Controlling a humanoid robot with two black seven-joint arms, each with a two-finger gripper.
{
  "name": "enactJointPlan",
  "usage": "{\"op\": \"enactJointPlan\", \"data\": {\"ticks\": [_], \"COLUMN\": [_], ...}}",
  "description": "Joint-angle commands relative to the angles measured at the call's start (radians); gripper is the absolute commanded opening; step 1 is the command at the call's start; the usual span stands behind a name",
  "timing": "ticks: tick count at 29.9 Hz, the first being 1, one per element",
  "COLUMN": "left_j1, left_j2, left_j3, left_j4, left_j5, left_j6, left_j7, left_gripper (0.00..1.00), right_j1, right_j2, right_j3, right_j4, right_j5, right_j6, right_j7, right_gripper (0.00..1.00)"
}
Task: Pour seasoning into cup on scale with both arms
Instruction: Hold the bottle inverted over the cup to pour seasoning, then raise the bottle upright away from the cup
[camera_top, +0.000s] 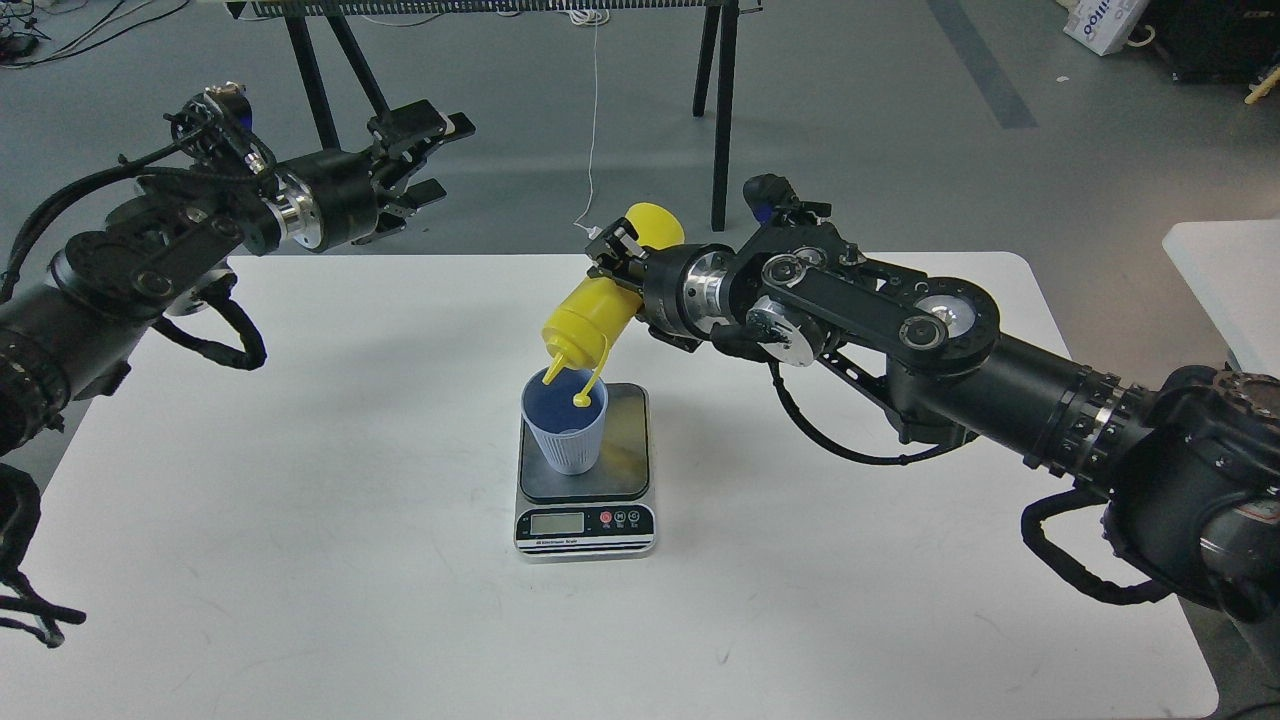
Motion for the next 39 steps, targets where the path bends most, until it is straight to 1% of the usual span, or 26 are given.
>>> {"op": "enactJointPlan", "data": {"ticks": [1,12,18,21,24,27,29,32,37,39], "left_j1": [0.0,0.0,0.0,0.0,0.0,0.0,0.0,0.0,0.0,0.0], "left_j2": [-0.001,-0.004,-0.004,-0.001,0.007,0.013,0.019,0.033,0.054,0.056], "left_j3": [0.0,0.0,0.0,0.0,0.0,0.0,0.003,0.006,0.011,0.011], "left_j4": [0.0,0.0,0.0,0.0,0.0,0.0,0.0,-0.001,-0.001,-0.001], "left_j5": [0.0,-0.001,-0.001,-0.001,-0.001,-0.003,0.0,0.005,0.006,0.006], "left_j6": [0.0,0.0,0.0,0.0,0.0,0.0,0.0,0.0,0.0,0.0], "left_j7": [0.0,0.0,0.0,0.0,0.0,0.0,0.0,0.0,0.0,0.0], "left_gripper": [0.99,0.99,0.99,0.99,0.99,0.99,0.99,0.99,0.99,0.99], "right_j1": [0.001,0.011,0.017,0.025,0.024,0.03,0.033,0.013,-0.073,-0.133], "right_j2": [0.0,0.0,0.0,0.0,0.0,0.0,0.0,0.0,0.0,-0.053], "right_j3": [-0.002,-0.066,-0.065,-0.025,0.123,0.253,0.348,0.568,0.861,0.932], "right_j4": [0.001,0.005,0.005,0.001,-0.006,-0.007,-0.006,-0.013,-0.061,-0.062], "right_j5": [-0.051,-0.103,-0.131,-0.114,-0.076,0.06,0.132,0.221,0.447,0.548], "right_j6": [0.0,0.0,-0.006,-0.012,-0.006,-0.002,-0.006,-0.006,0.0,0.0], "right_j7": [0.0,0.0,0.0,-0.001,-0.012,-0.032,-0.034,-0.034,-0.034,-0.034], "right_gripper": [0.02,0.02,0.02,0.02,0.02,0.02,0.02,0.02,0.02,0.02]}}
